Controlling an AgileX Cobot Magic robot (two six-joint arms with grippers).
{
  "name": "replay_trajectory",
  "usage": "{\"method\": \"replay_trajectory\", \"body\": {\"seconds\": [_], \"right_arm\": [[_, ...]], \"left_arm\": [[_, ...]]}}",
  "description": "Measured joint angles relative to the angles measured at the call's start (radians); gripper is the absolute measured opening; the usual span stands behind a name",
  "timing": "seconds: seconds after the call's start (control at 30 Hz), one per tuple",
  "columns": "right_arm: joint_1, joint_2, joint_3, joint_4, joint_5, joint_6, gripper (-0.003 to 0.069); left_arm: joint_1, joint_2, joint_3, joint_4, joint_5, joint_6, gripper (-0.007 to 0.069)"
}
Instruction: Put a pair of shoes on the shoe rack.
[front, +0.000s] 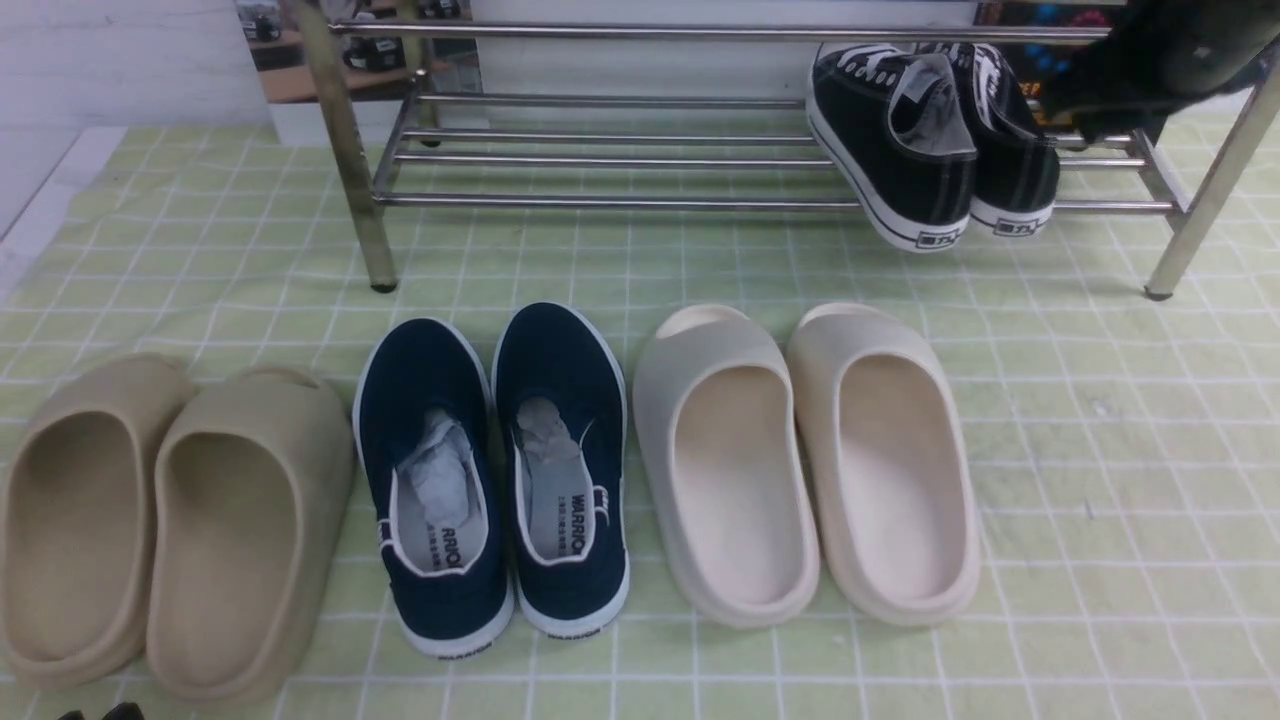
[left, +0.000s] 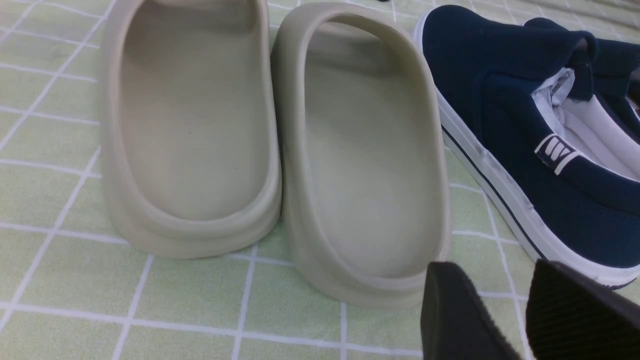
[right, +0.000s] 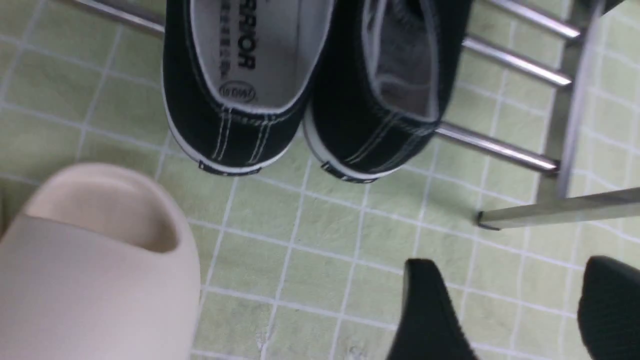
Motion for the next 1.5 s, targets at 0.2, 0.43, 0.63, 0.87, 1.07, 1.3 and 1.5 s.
{"method": "replay_trajectory", "body": {"seconds": [0.2, 0.43, 0.63, 0.87, 1.07, 1.3, 1.5], "right_arm": [[-0.001, -0.267, 0.000, -0.001, -0.011, 0.005, 0.0379], [-0.001, -0.634, 0.200, -0.012, -0.192, 0.012, 0.0085], [-0.001, -0.980, 0.649, -0.127, -0.443, 0.157, -0.0002], [-0.001, -1.347, 1.235, -0.207, -0.660, 0.406, 0.0000], [-0.001, -1.507, 1.746, -0.226, -1.181, 0.627, 0.0003], [-0.001, -1.512, 1.857, -0.420, -1.613, 0.759, 0.0005], [-0.003, -1.557, 1.865, -0.618, -1.681, 0.724, 0.0008]], "left_arm": [[0.000, 0.000, 0.000, 0.000, 0.000, 0.000, 0.0238], [0.000, 0.000, 0.000, 0.000, 0.000, 0.000, 0.0238], [0.000, 0.000, 0.000, 0.000, 0.000, 0.000, 0.0238], [0.000, 0.000, 0.000, 0.000, 0.000, 0.000, 0.0238], [0.000, 0.000, 0.000, 0.000, 0.000, 0.000, 0.0238], [0.000, 0.000, 0.000, 0.000, 0.000, 0.000, 0.0238], [0.000, 0.000, 0.000, 0.000, 0.000, 0.000, 0.0238]]}}
